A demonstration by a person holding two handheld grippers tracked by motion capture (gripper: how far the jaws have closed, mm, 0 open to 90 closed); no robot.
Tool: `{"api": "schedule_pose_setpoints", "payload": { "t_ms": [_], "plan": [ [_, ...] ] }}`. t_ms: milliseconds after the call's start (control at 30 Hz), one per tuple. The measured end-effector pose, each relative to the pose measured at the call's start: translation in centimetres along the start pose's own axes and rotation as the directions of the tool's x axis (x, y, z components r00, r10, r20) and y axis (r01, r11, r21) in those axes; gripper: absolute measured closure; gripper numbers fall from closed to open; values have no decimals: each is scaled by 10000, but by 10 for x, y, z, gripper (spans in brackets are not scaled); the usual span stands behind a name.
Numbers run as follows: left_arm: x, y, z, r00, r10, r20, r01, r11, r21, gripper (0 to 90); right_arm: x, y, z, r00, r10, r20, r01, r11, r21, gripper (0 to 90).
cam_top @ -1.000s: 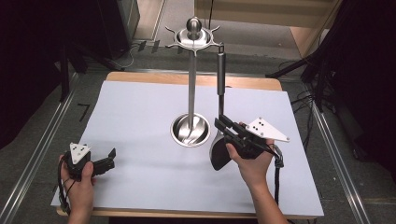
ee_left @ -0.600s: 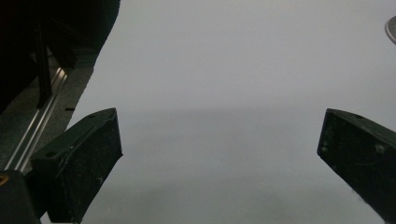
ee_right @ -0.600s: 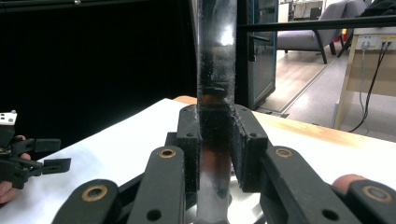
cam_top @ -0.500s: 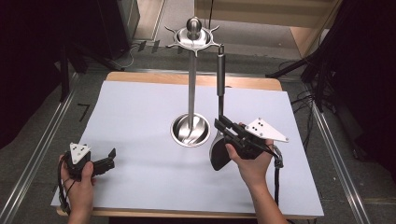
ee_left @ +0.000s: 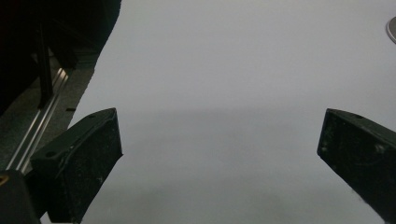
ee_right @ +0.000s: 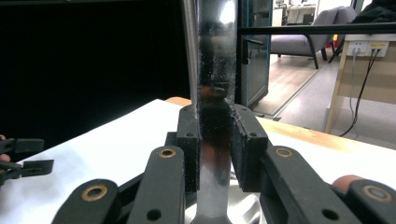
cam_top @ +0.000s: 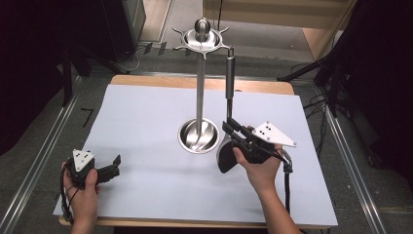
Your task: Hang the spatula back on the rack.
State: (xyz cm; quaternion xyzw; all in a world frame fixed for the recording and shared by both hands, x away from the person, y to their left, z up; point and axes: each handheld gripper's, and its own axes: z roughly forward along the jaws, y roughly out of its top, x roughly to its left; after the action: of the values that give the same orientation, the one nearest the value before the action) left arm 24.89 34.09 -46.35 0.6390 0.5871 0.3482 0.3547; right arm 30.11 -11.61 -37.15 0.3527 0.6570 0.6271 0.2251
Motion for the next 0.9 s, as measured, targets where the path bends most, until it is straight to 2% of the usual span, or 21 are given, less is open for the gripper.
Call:
{"api": "schedule_pose_setpoints", "payload": {
  "t_ms": [400,533,700,900],
  "plan": [
    [0,0,0,10000,2,3,-2,10000,-1,4,-7,-1,13,9993,-349,116,349,9994,-23,763],
    [0,0,0,10000,-4,3,4,10000,11,4,-8,0,18,9990,-435,103,434,9990,126,763],
    [0,0,0,10000,-6,10,6,10000,31,4,-8,2,23,9987,-466,208,462,9987,220,762],
    [0,0,0,10000,-7,28,7,10000,44,4,-9,5,25,9995,-308,94,304,9985,449,758]
  ]
}}
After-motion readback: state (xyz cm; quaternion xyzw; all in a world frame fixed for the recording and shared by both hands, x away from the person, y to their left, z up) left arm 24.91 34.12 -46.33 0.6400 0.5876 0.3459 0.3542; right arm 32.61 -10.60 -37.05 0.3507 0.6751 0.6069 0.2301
